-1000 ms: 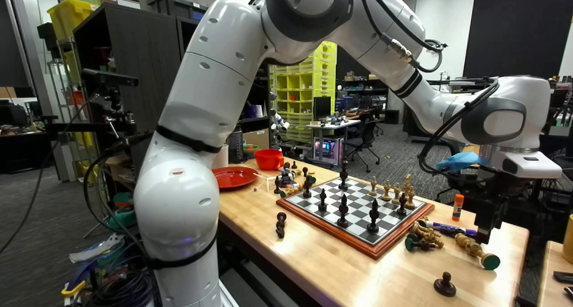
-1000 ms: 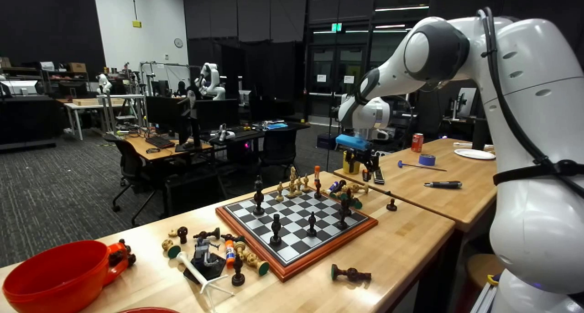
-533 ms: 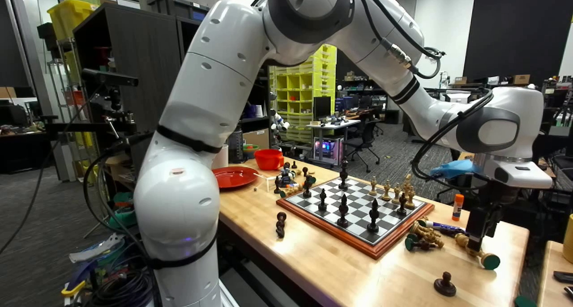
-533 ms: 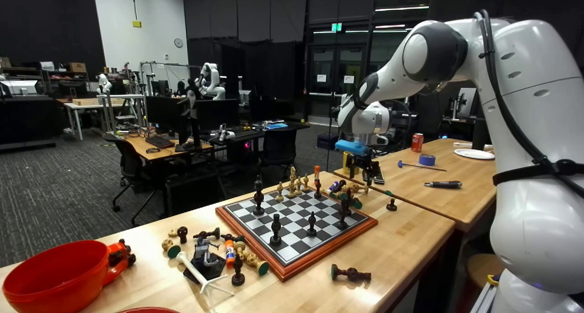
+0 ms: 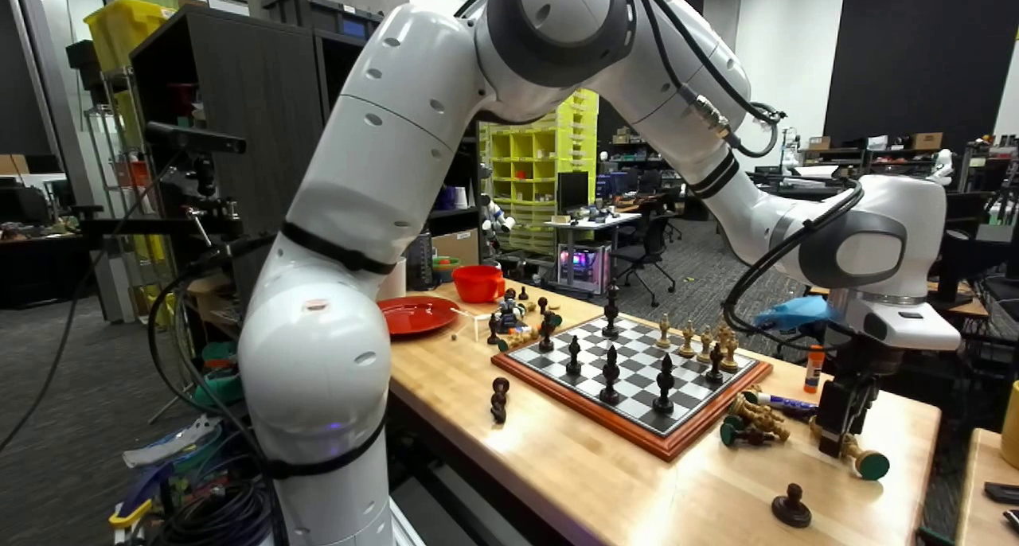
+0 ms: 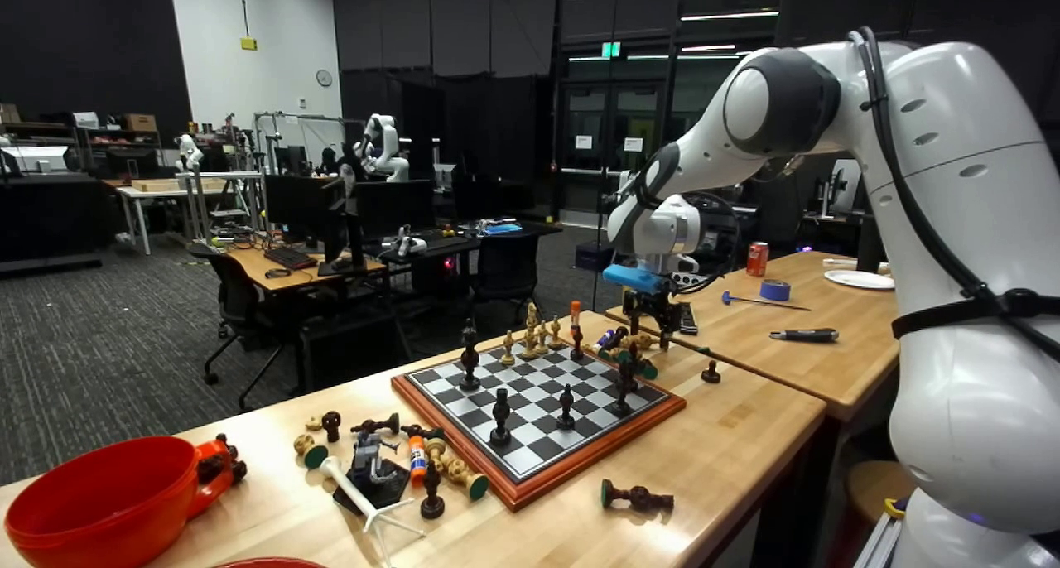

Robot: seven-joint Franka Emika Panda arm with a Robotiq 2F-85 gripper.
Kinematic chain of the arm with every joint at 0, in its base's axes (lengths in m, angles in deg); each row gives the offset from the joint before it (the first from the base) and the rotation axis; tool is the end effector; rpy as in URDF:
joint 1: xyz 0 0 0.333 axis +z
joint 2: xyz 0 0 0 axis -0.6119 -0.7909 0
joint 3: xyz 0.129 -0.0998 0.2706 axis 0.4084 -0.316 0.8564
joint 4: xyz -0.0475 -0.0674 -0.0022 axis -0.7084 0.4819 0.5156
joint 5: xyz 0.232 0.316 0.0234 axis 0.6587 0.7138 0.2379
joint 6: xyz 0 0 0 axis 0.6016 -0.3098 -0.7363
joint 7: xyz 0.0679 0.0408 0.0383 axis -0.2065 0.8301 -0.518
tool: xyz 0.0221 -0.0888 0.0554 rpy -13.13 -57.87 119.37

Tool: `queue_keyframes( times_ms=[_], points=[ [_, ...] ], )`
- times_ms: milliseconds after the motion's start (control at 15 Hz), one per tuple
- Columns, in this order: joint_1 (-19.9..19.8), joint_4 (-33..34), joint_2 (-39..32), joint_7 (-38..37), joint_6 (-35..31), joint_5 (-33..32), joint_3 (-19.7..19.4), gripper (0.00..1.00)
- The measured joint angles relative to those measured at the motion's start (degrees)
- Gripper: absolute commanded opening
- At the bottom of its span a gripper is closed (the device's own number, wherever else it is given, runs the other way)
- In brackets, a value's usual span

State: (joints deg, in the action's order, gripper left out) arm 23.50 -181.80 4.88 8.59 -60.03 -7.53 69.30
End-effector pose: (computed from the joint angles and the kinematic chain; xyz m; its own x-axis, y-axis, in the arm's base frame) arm 0.5509 -0.3235 0.2852 -0.0961 -0.9954 0.0038 -0.9953 0.0961 0.0068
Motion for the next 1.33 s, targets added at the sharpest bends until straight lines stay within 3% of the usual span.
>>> queue_keyframes(
  times_ms=[333, 467, 933, 1333],
  points=[
    [0.00, 0.02, -0.25, 0.06, 0.00, 0.45, 0.41, 0.20],
    [-0.02, 0.12, -0.25, 0.08, 0.00, 0.54, 0.42, 0.11],
    [-0.01, 0.01, 2.41, 1.11, -3.62, -0.10, 0.24, 0.11],
    [1.69, -7.26, 14.94, 10.75, -6.60, -1.33, 1.63, 0.11]
  ],
)
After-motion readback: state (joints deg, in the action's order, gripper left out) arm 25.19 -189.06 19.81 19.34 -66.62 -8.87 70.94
